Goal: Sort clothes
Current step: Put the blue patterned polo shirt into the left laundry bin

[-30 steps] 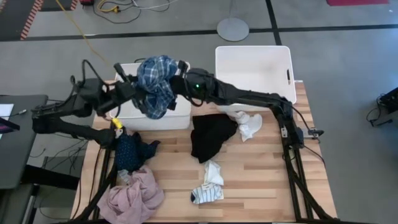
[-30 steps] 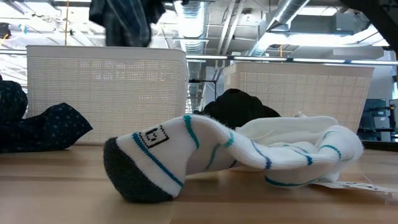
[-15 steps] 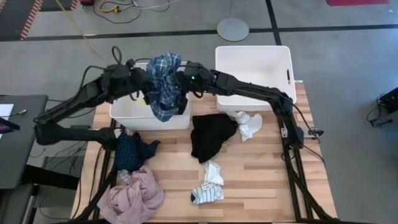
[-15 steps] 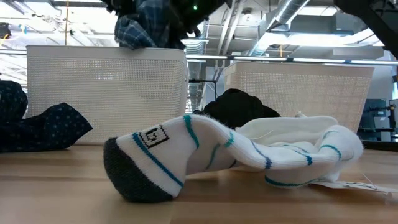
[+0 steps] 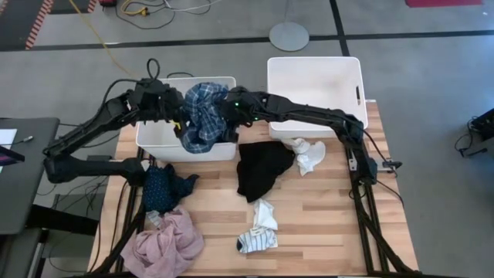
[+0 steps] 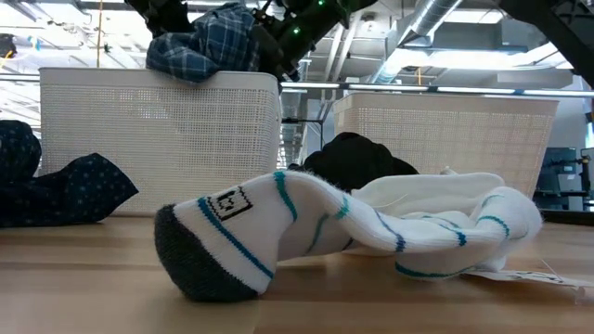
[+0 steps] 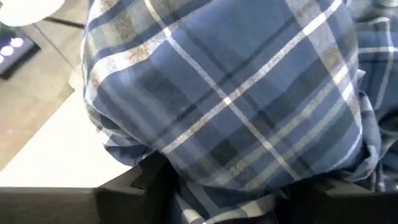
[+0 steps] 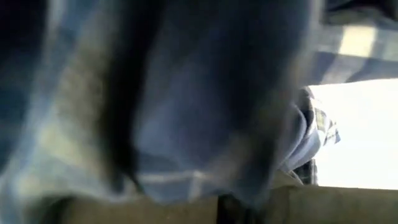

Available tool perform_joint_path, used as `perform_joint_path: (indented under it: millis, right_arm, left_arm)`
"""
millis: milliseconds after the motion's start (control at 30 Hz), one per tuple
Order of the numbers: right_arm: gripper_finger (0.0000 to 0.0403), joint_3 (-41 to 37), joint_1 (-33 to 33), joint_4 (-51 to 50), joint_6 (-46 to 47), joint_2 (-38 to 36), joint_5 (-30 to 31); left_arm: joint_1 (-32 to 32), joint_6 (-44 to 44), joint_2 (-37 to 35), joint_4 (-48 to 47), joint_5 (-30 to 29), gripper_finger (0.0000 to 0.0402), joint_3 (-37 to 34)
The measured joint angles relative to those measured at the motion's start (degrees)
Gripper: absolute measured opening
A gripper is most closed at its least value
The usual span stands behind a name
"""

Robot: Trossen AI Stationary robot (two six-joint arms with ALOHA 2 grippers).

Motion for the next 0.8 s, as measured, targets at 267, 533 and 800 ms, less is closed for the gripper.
perform_joint_path:
  millis: [267,533,800]
  right_arm:
    - [0.0051,0.0,0.2,0.5,1.6,0.0,-0.1]
    - [0.0055,0.0,1.3,2.3,0.9,0.0,-0.1]
    - [0.0122,0.0,1.7,4.5,0.9,0.0,-0.1]
  left_arm:
    - [0.0,-0.3,-0.3,-6.5,-3.3,0.0218,2.3]
    - [0.0,-0.4,-1.7,-12.0,-7.1,0.0218,3.7]
    - [0.0,-1.4,-4.5,-12.0,-2.1,0.0226,3.8]
